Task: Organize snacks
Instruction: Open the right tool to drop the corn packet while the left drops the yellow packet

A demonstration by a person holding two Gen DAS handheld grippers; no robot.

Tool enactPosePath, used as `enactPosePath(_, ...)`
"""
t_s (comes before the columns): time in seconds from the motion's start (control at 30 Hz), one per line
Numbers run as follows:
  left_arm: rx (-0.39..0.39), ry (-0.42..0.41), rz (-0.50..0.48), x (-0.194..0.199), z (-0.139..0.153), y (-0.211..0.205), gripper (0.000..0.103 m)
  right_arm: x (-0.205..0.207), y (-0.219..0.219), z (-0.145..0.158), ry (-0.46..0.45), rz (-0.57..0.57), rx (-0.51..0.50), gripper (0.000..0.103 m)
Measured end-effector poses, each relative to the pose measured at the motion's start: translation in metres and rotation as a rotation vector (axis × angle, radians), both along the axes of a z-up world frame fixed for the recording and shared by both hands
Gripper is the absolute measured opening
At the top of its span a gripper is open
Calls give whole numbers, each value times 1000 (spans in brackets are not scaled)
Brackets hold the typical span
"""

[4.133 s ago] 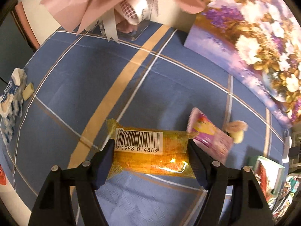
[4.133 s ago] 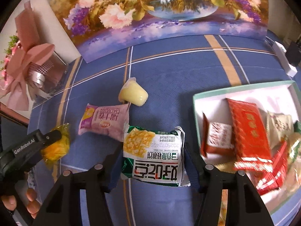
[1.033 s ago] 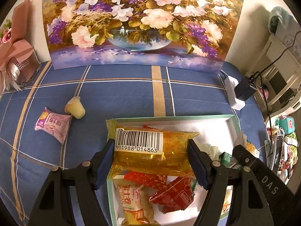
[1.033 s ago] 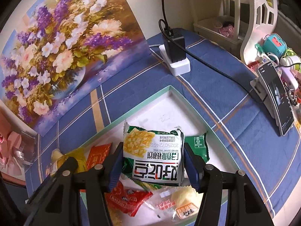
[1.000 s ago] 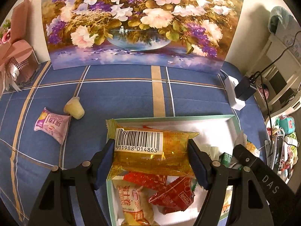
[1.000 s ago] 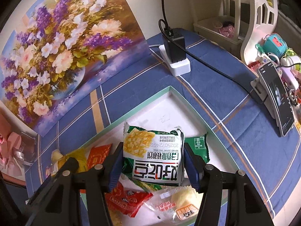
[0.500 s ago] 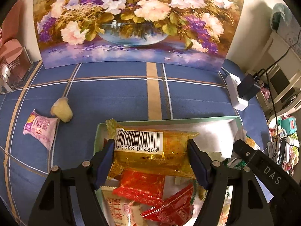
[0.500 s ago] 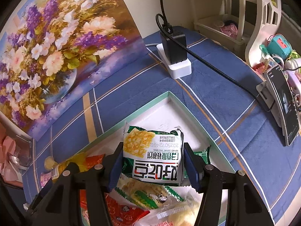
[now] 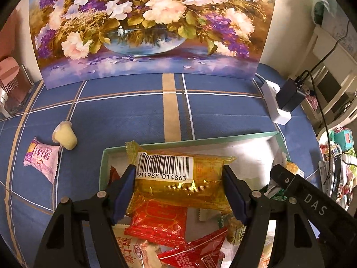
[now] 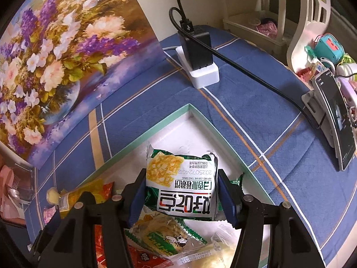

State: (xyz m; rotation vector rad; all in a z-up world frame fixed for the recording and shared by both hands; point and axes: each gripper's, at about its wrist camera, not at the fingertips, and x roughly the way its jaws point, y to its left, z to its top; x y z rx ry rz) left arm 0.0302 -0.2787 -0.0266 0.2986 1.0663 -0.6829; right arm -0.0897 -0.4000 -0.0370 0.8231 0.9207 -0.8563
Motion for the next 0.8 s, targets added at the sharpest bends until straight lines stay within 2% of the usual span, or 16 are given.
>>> enactPosePath(0.47,-45,60,13,5,5,5,82,-1,-2,-4,1,-3,16,64)
enactPosePath(0.8,-36,41,27,6,14,6,82,-1,-2,-3,6,-4,16,64)
